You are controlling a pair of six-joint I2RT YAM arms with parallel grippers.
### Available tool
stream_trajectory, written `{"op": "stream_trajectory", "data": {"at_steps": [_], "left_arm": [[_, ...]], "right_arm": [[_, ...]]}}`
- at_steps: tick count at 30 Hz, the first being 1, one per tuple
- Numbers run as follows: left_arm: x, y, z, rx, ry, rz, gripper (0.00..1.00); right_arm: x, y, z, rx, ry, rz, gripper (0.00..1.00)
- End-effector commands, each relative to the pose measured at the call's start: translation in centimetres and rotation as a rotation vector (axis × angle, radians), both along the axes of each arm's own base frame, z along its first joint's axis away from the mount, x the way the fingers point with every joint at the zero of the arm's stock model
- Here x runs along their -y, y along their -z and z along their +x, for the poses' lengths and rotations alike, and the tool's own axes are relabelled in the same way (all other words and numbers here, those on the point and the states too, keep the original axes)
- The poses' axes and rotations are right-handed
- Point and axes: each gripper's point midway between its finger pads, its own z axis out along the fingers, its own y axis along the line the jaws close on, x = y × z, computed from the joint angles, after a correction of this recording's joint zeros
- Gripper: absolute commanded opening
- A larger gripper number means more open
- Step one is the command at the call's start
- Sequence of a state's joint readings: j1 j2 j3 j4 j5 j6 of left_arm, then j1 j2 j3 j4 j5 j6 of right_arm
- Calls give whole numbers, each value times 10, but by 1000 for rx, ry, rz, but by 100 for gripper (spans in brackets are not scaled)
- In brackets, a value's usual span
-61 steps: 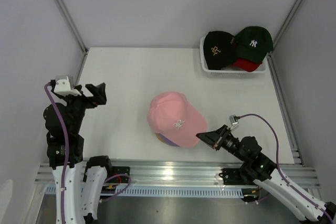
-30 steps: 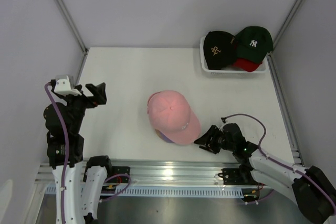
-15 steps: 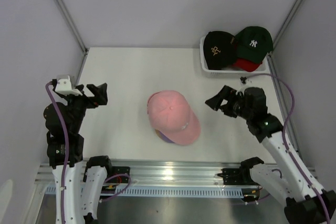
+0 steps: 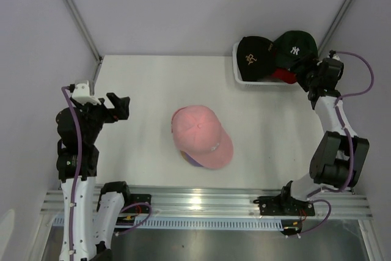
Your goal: Stack the hats
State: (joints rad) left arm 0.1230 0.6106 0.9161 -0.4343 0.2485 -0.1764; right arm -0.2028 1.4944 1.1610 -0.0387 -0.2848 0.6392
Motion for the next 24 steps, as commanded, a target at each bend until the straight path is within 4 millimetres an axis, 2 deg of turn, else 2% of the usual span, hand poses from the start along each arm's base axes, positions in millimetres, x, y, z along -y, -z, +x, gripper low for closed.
{"op": "stream_trajectory", "data": {"at_steps": [1, 3, 4, 6, 7, 8, 12, 14, 17, 24], "left_arm": [[2, -16, -1, 26, 11, -8, 99], [1, -15, 0, 27, 7, -4, 99], [0, -15, 0, 28, 1, -4, 99], [-2, -15, 1, 30, -5, -1, 100], [-2, -13, 1, 25, -9, -1, 99], [-2, -14, 2, 25, -9, -1, 99], [-3, -10, 6, 7, -6, -3, 100], [-3, -7, 7, -2, -8, -2, 100], [-5, -6, 8, -8, -15, -1, 99], [-5, -9, 5, 6, -14, 0, 99]], "right_arm": [[21, -25, 37, 146, 24, 32, 93], [26, -24, 47, 173, 38, 62, 92], [25, -15, 53, 168, 26, 76, 91], [23, -17, 61, 196, 23, 112, 91], [17, -22, 66, 227, -6, 124, 90], [13, -13, 71, 217, -25, 135, 88], [-18, -8, 89, 210, -143, 68, 88], [-35, -7, 95, 199, -178, 67, 88], [-51, 6, 100, 182, -199, 89, 88], [-67, 36, 107, 114, -165, 86, 88]]}}
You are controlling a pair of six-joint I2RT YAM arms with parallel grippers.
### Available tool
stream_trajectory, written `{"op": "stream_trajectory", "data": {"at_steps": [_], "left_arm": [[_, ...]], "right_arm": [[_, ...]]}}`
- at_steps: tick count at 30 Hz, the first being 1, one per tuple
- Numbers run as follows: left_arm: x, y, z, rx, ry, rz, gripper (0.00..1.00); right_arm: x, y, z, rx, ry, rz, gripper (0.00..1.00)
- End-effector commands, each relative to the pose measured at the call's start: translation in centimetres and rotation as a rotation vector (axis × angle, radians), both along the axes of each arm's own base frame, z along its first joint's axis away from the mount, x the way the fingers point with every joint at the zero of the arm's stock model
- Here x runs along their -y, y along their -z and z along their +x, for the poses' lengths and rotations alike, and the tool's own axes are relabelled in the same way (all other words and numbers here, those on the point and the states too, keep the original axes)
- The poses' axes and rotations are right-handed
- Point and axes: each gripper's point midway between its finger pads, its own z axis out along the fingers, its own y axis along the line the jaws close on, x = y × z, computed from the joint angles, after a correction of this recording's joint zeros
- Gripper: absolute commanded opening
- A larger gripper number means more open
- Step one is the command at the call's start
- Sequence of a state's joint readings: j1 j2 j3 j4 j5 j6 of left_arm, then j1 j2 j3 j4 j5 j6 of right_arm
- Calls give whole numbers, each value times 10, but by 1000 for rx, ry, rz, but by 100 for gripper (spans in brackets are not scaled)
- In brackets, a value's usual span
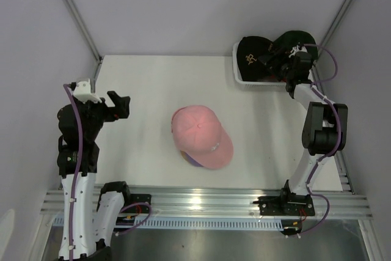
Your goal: Stack the hats
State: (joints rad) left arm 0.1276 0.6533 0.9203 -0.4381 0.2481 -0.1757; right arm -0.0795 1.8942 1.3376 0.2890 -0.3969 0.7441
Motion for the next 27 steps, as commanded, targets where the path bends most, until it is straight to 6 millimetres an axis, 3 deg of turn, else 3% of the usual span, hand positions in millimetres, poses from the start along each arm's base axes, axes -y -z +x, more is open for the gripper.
{"op": "stream_trajectory", "data": {"at_steps": [1, 3, 12, 13, 14, 16, 21, 27], "left_arm": [[-3, -20, -4, 52, -10, 6, 99], [-5, -19, -4, 52, -21, 7, 100], [-3, -19, -4, 52, -12, 2, 100], [-3, -20, -4, 57, -14, 3, 100], [-3, -20, -4, 57, -14, 3, 99], [-4, -21, -5, 61, -15, 4, 100], [-2, -22, -5, 61, -5, -1, 99], [-1, -22, -6, 66, -1, -2, 99]], "right_arm": [[5, 1, 14, -6, 54, -30, 86], [4, 12, 11, -53, 83, -42, 86], [-3, 24, -4, -103, 141, -103, 87], [1, 23, -6, -103, 164, -112, 87], [-11, 22, -10, -103, 150, -118, 87], [-14, 19, -15, -94, 162, -124, 87], [-11, 15, -30, -98, 187, -146, 87], [-7, 22, -28, -107, 200, -154, 88]]}}
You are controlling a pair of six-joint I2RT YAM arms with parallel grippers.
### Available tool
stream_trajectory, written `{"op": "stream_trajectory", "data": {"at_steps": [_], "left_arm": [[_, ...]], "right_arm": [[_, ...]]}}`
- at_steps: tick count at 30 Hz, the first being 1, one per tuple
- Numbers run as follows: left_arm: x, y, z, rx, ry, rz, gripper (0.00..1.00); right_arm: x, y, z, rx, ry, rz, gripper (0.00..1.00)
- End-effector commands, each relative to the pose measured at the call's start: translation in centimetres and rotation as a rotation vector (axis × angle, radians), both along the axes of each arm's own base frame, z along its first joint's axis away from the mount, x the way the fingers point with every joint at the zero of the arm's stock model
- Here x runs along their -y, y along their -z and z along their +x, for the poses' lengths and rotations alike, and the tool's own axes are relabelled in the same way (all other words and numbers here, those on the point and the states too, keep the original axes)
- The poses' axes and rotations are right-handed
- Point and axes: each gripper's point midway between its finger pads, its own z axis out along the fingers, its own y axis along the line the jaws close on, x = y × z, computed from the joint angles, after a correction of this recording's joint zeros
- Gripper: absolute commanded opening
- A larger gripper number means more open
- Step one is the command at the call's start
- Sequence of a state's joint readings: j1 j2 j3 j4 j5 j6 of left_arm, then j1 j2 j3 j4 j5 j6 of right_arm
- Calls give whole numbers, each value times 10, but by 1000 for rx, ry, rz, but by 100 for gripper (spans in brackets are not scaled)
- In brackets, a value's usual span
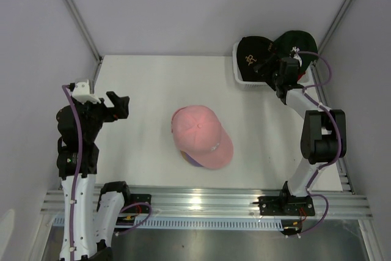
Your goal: Stack the hats
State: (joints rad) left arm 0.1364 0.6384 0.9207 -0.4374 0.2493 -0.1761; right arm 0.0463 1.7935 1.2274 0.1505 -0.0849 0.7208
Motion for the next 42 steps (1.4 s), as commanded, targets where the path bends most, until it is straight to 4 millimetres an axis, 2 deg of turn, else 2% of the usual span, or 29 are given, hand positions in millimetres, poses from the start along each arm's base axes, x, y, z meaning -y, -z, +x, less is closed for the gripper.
{"op": "stream_trajectory", "data": {"at_steps": [1, 7, 20, 25, 30, 33, 39, 40, 41, 42], "left_arm": [[1, -22, -4, 57, 6, -2, 99], [0, -19, -4, 53, 1, -2, 99], [-2, -18, -3, 48, -9, 2, 100], [-2, -17, -3, 45, -11, 3, 99], [-4, -18, -3, 48, -16, 5, 99], [-4, -17, -3, 47, -20, 6, 99], [-5, -18, -3, 50, -22, 10, 99], [-5, -19, -3, 52, -25, 10, 99], [-5, -17, -2, 47, -27, 10, 99], [-5, -18, -3, 50, -27, 10, 100]], "right_arm": [[10, -11, 3, 33, 37, -30, 88], [9, 0, 5, 20, 49, -16, 88], [-10, 6, 27, 50, 46, 42, 86], [-6, 3, 31, 85, 98, 32, 84], [2, 11, 33, 126, 180, 56, 76], [5, 10, 38, 185, 211, 94, 68], [2, 4, 45, 257, 209, 139, 60], [2, 1, 46, 276, 208, 142, 57], [1, 2, 48, 280, 207, 146, 49], [1, 2, 48, 285, 207, 152, 45]]}}
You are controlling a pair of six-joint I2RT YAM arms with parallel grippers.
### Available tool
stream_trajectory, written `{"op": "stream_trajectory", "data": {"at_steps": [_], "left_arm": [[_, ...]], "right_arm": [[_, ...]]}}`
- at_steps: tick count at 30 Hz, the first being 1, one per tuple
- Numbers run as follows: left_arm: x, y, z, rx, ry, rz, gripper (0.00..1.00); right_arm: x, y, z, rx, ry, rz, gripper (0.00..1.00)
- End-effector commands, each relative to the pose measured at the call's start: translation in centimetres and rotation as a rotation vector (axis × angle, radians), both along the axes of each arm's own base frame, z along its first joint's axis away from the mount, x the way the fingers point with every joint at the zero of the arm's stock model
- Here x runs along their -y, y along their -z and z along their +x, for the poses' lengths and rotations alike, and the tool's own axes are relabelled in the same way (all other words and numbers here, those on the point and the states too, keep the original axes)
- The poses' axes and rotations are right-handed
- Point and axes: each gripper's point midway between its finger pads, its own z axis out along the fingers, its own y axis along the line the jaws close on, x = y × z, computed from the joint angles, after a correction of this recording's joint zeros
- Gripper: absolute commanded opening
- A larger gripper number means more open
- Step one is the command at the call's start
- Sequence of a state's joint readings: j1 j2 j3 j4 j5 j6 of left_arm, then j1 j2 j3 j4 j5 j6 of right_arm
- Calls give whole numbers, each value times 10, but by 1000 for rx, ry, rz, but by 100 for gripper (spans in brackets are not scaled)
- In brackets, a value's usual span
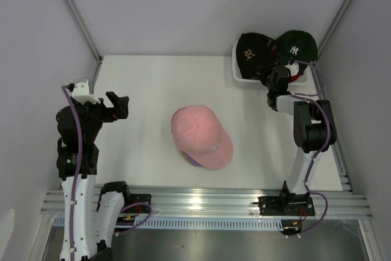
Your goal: Stack the hats
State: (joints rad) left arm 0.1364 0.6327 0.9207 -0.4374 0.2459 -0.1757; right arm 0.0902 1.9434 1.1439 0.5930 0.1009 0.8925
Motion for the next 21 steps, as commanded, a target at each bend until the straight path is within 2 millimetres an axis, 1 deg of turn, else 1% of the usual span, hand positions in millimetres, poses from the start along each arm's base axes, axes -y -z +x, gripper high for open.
{"op": "stream_trajectory", "data": {"at_steps": [1, 3, 4, 5, 6, 8, 9, 11, 13, 15, 16, 17, 18, 19, 21], "left_arm": [[-5, -16, -1, 41, -25, 8, 100], [-5, -16, -1, 42, -25, 10, 99], [-5, -16, -2, 43, -25, 10, 100], [-6, -16, -2, 43, -28, 10, 99], [-6, -16, -2, 42, -29, 12, 99], [-7, -16, -2, 42, -32, 12, 100], [-7, -16, -1, 42, -32, 12, 99], [-7, -16, -2, 42, -32, 14, 100], [-7, -17, -3, 45, -33, 14, 99], [-8, -19, -3, 51, -38, 16, 100], [-7, -18, -3, 49, -37, 15, 100], [-7, -18, -3, 51, -37, 16, 99], [-7, -18, -3, 49, -35, 15, 100], [-6, -20, -4, 55, -32, 16, 99], [-6, -18, -4, 54, -31, 12, 99]], "right_arm": [[-1, -16, 10, 102, 19, 29, 37], [-4, -16, 10, 116, -5, 39, 27], [-4, -22, 11, 138, -15, 49, 19], [-6, -22, 12, 144, -31, 57, 7], [-9, -23, 11, 147, -57, 73, 1], [-8, -33, 11, 174, -83, 110, 0], [-12, -39, 10, 190, -118, 125, 0], [-12, -56, 9, 236, -147, 159, 0], [-18, -82, 3, 306, -203, 181, 0], [-29, -100, -4, 337, -275, 196, 0], [-32, -122, -9, 372, -302, 197, 0], [-35, -132, -14, 391, -324, 196, 0], [-38, -143, -20, 410, -351, 200, 0], [-39, -162, -29, 442, -364, 198, 0], [-46, -184, -42, 474, -413, 222, 0]]}}
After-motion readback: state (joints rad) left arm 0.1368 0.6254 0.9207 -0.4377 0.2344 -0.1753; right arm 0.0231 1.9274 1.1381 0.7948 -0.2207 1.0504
